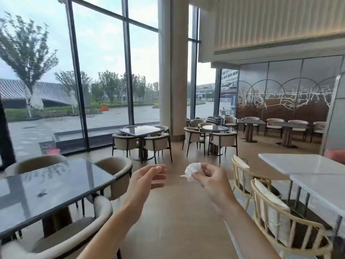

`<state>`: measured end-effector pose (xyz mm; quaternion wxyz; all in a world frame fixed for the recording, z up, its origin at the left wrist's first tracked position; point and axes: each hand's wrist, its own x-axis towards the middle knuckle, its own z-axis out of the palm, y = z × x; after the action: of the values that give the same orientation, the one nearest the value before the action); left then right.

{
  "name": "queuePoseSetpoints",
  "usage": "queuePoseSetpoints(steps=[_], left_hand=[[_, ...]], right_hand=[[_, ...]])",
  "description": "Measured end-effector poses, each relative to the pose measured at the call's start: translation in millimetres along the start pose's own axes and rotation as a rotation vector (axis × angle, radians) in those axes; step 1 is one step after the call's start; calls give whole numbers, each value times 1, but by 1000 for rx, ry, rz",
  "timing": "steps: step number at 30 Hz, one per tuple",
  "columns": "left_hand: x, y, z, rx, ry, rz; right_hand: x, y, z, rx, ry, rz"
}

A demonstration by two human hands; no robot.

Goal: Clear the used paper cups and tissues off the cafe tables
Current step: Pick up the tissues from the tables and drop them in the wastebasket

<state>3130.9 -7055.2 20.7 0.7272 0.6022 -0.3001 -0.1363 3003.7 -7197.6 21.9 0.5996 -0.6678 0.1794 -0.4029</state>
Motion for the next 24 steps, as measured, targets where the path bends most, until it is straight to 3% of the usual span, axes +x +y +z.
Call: queuePoseSetpoints(steps=[10, 17, 24], left_hand=[[265, -42, 18, -30, 78, 35], [431, -126, -9, -30, 120, 46], [651, -189, -43, -89, 164, 0]], right_hand=[[271, 71, 48, 57, -99, 40], [435, 170, 117, 14, -166, 50], [629, 235, 185, 45, -168, 125]])
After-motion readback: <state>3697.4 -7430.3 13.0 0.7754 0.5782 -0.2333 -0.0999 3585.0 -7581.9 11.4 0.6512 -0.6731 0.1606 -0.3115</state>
